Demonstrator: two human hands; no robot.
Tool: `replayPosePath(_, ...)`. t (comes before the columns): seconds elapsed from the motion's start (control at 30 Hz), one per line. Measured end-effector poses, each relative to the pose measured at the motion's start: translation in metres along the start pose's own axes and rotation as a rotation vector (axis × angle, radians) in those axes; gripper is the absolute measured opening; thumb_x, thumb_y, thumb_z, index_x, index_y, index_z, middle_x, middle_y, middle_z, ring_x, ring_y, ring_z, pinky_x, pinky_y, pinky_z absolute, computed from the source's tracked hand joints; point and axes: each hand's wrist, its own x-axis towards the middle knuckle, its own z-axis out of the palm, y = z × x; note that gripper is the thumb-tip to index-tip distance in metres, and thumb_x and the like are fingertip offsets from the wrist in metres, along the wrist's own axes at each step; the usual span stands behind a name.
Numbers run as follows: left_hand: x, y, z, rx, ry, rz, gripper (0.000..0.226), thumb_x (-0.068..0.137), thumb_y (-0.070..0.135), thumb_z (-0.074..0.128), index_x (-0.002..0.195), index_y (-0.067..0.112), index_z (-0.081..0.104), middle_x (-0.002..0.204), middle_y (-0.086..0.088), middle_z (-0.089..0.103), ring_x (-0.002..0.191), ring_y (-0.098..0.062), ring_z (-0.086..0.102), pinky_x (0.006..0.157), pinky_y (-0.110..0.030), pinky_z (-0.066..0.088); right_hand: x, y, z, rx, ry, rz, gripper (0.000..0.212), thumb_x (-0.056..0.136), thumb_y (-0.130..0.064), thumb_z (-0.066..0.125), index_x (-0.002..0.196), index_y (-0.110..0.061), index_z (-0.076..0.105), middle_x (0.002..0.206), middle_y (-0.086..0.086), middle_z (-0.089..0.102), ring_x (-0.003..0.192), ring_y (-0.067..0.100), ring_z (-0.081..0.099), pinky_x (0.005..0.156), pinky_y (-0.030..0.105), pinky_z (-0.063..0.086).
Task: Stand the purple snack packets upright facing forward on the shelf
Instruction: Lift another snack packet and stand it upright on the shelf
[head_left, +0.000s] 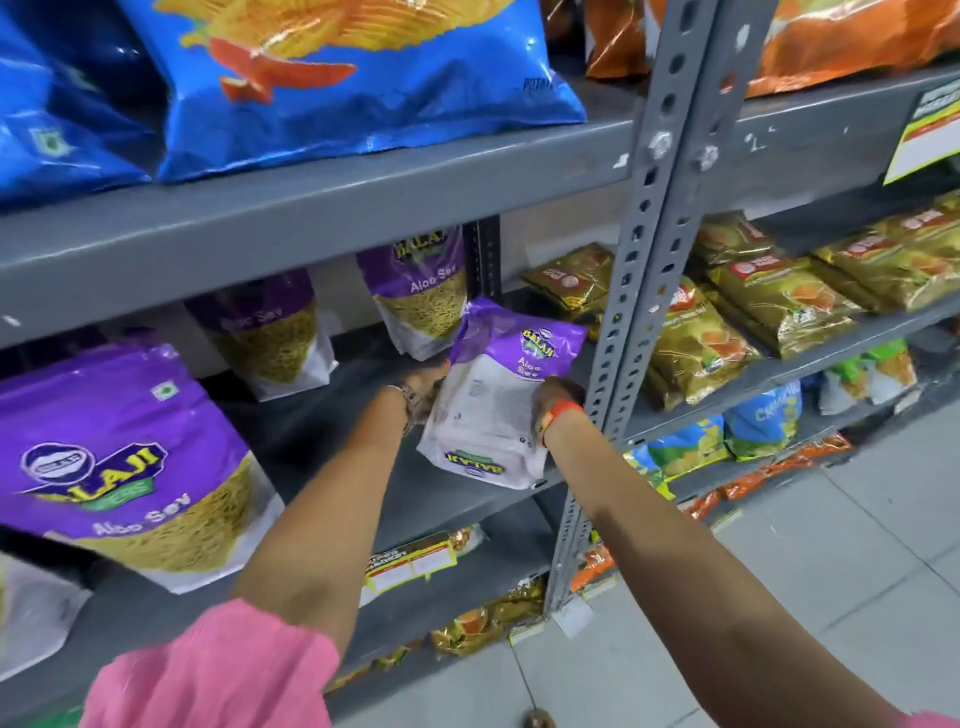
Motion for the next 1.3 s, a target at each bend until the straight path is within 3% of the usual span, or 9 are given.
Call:
replayPosePath(0.1, -0.003, -0.017, 0.000, 0.039, 0.041, 0.011, 0.023, 0.090, 0.035, 0.049, 0.084, 0.014, 0.058, 0.077, -0.005, 0.059, 0.064, -0.016, 0.052, 0.066, -0.029, 0.045, -0.032, -0.003, -0.014, -0.471, 0.004, -0.200, 0.045, 0.099, -0.030, 0.031, 0.137, -0.009, 0.042, 0.143, 0.007, 0.047, 0.132, 0.024, 0.045, 0.101, 0.032, 0.043)
replayPosePath(0.3, -0.021, -0.022, -0.001, -0.144, -0.035, 0.107, 0.027, 0.092, 0.018, 0.045, 0.068, 0.013, 0.055, 0.036, 0.008, 0.063, 0.041, -0.007, 0.060, 0.052, -0.022, 0.048, -0.053, -0.002, -0.018, -0.244, 0.168, -0.082, 0.040, 0.099, -0.010, 0.029, 0.138, -0.002, 0.038, 0.145, 0.014, 0.042, 0.135, 0.026, 0.041, 0.106, 0.032, 0.039)
replayPosePath(0.4, -0.024, -0.019, -0.008, -0.227, -0.041, 0.181, 0.025, 0.093, 0.012, 0.042, 0.072, 0.015, 0.055, 0.043, 0.010, 0.067, 0.042, -0.001, 0.062, 0.062, -0.024, 0.048, -0.055, -0.012, -0.014, 0.242, 0.282, -0.093, 0.039, 0.098, -0.005, 0.028, 0.136, 0.002, 0.038, 0.140, 0.017, 0.044, 0.121, 0.020, 0.050, 0.093, 0.023, 0.046)
replayPosePath(0.5, -0.026, -0.021, -0.023, -0.306, 0.005, 0.255, 0.022, 0.091, 0.008, 0.043, 0.075, 0.015, 0.056, 0.050, 0.010, 0.070, 0.055, -0.005, 0.065, 0.070, -0.026, 0.046, -0.045, -0.021, -0.009, 1.070, 0.273, -0.035, 0.035, 0.098, -0.015, 0.035, 0.127, 0.000, 0.049, 0.116, 0.009, 0.059, 0.072, 0.002, 0.049, 0.057, 0.006, 0.041)
replayPosePath(0.6, -0.034, -0.026, -0.039, -0.399, 0.082, 0.303, 0.024, 0.089, 0.002, 0.042, 0.076, 0.017, 0.055, 0.051, 0.010, 0.070, 0.059, -0.010, 0.062, 0.063, -0.025, 0.046, -0.039, -0.038, -0.004, 1.350, 0.343, -0.123, 0.020, 0.094, -0.006, 0.043, 0.083, -0.016, 0.056, 0.074, -0.007, 0.051, 0.072, 0.010, 0.049, 0.063, 0.018, 0.040)
replayPosePath(0.7, -0.045, -0.029, -0.049, -0.453, 0.165, 0.345, 0.025, 0.091, 0.009, 0.045, 0.072, 0.021, 0.056, 0.051, 0.009, 0.064, 0.051, -0.010, 0.055, 0.051, -0.022, 0.043, -0.035, -0.059, 0.001, 1.529, 0.322, -0.186, 0.034, 0.092, 0.003, 0.045, 0.071, -0.022, 0.053, 0.074, -0.005, 0.053, 0.069, 0.006, 0.049, 0.072, 0.025, 0.043)
replayPosePath(0.9, -0.059, -0.019, -0.074, -0.606, 0.234, 0.294, 0.026, 0.094, 0.017, 0.043, 0.119, 0.017, 0.052, 0.087, 0.002, 0.063, 0.077, -0.014, 0.055, 0.072, -0.030, 0.046, -0.023, -0.086, -0.008, 1.578, 0.096, -0.166, 0.031, 0.088, 0.008, 0.049, 0.066, -0.013, 0.056, 0.064, -0.004, 0.060, 0.060, 0.007, 0.054, 0.070, 0.024, 0.046)
replayPosePath(1.07, -0.065, -0.019, -0.083, -0.696, 0.210, 0.228, 0.041, 0.094, 0.015, 0.042, 0.135, 0.018, 0.039, 0.142, -0.007, 0.045, 0.108, -0.018, 0.045, 0.110, -0.056, 0.029, -0.018, -0.088, -0.003, 1.506, -0.004, -0.172, 0.021, 0.091, -0.001, 0.052, 0.109, 0.004, 0.061, 0.103, 0.013, 0.060, 0.096, 0.023, 0.056, 0.095, 0.037, 0.048)
replayPosePath(1.3, -0.072, -0.018, -0.076, -0.639, 0.256, 0.207, 0.037, 0.093, 0.023, 0.045, 0.130, 0.021, 0.045, 0.108, -0.003, 0.061, 0.096, -0.023, 0.055, 0.099, -0.048, 0.039, -0.019, -0.070, -0.004, 1.368, -0.093, -0.263, 0.009, 0.093, -0.011, 0.051, 0.098, -0.014, 0.057, 0.107, 0.013, 0.061, 0.098, 0.024, 0.058, 0.086, 0.033, 0.048)
